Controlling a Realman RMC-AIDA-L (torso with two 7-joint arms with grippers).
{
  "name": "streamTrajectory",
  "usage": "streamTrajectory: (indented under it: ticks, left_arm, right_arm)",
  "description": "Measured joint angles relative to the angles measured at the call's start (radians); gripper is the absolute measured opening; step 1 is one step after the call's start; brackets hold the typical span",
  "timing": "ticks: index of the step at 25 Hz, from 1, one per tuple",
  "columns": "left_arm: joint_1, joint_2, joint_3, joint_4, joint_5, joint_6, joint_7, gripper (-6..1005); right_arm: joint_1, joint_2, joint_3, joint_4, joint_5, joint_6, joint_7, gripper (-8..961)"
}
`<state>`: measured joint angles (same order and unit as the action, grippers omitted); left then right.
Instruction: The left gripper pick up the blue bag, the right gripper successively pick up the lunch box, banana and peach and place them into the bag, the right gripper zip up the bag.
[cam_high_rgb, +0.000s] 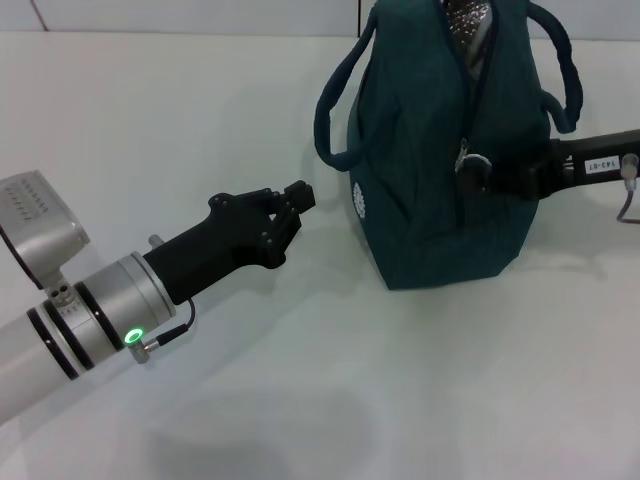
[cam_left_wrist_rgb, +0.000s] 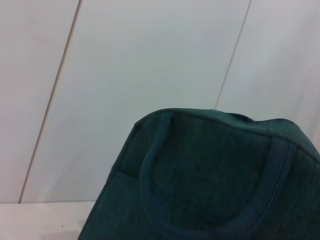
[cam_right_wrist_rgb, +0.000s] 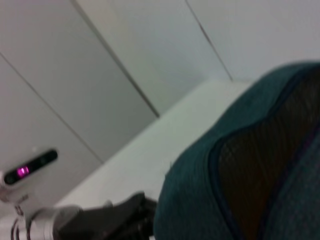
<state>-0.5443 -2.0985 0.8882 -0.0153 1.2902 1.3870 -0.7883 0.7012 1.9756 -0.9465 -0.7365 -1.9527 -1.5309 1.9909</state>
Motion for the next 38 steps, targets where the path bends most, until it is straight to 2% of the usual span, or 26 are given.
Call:
streamTrajectory:
  ticks: [4, 10, 14, 16, 21, 23, 29, 33, 36, 38]
  left_arm:
    - [0.001, 0.0, 0.0, 0.0, 0.0, -0.002, 0.0, 54]
    - [0.006, 0.002, 0.001, 0.007, 0.001, -0.003, 0.001, 69]
    - [0.007, 0.002, 0.001, 0.008, 0.001, -0.005, 0.001, 79]
    - [0.007, 0.002, 0.002, 0.008, 0.001, -0.005, 0.001, 85]
    - [0.005, 0.002, 0.002, 0.007, 0.002, -0.006, 0.0, 97]
    - [0.006, 0.002, 0.002, 0.005, 0.002, -0.006, -0.001, 105]
    - [0.018, 0.002, 0.002, 0.005, 0.001, -0.004, -0.029, 132]
    - [0.052, 0.003, 0.001, 0.036, -0.002, 0.047, -0.038, 150]
    - [0.099, 0.004, -0.004, 0.095, -0.011, 0.126, -0.043, 321]
    - [0.114, 0.003, -0.006, 0.116, -0.032, 0.159, -0.043, 325]
  right_arm:
    - [0.002, -0.002, 0.0, -0.089, -0.075, -0.027, 0.071, 42]
    - [0.0, -0.028, 0.006, -0.176, -0.097, -0.062, 0.131, 43]
    - [0.001, -0.035, 0.008, -0.215, -0.097, -0.072, 0.145, 43]
    - [-0.003, -0.03, 0.01, -0.239, -0.09, -0.062, 0.14, 44]
    - [-0.002, 0.021, 0.011, -0.261, -0.065, -0.002, 0.042, 45]
    - [0.007, 0.034, 0.007, -0.256, -0.038, 0.002, -0.003, 45]
    - [0.015, 0.039, -0.042, -0.246, 0.14, 0.007, -0.124, 46]
    - [0.021, 0.039, -0.066, -0.241, 0.167, 0.016, -0.143, 47]
    - [0.038, 0.037, -0.075, -0.208, 0.16, 0.025, -0.143, 47]
    - [0.058, 0.034, -0.076, -0.176, 0.151, 0.031, -0.143, 47]
